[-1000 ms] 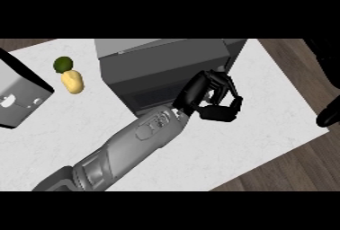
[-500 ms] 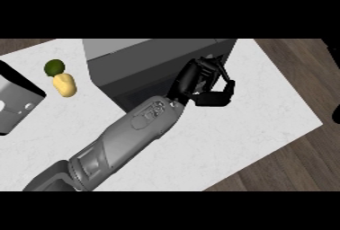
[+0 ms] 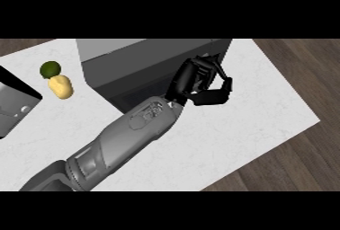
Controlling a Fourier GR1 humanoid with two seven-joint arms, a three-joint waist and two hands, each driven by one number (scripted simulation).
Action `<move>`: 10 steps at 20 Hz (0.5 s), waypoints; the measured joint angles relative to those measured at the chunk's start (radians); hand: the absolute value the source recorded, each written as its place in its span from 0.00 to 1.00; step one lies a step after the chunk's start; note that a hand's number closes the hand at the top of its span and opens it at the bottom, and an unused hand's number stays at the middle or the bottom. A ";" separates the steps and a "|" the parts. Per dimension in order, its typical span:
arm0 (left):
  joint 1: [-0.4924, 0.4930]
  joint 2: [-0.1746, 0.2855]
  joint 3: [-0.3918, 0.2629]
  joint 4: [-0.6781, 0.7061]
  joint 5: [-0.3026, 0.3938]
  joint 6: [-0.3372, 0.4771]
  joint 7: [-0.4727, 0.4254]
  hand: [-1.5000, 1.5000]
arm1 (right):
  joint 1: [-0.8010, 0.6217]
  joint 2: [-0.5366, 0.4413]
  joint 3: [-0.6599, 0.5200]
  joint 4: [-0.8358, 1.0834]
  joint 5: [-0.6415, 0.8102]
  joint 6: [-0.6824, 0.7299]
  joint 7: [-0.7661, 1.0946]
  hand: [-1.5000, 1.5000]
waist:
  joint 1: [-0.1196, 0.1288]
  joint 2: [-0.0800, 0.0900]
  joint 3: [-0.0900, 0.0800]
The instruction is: Pick up the milk, place it into the microwave and close the microwave
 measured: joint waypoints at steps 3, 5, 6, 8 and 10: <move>0.001 0.003 -0.004 -0.004 0.010 0.020 -0.005 1.00 | -0.010 -0.013 -0.004 0.007 -0.005 0.006 0.008 0.00 | -0.004 0.001 0.001; -0.001 0.003 -0.008 -0.006 0.015 0.031 -0.008 1.00 | -0.021 -0.019 -0.006 0.012 -0.012 0.011 0.013 0.00 | -0.005 0.002 0.001; 0.000 0.005 -0.010 -0.008 0.018 0.037 -0.009 1.00 | -0.024 -0.020 -0.007 0.014 -0.015 0.013 0.015 0.00 | -0.007 0.003 0.001; 0.000 0.007 -0.013 -0.012 0.024 0.050 -0.012 1.00 | -0.031 -0.024 -0.008 0.019 -0.022 0.017 0.020 0.00 | -0.010 0.004 0.001; -0.001 0.008 -0.016 -0.013 0.031 0.060 -0.012 1.00 | -0.035 -0.025 -0.008 0.025 -0.029 0.021 0.026 0.00 | -0.011 0.004 0.002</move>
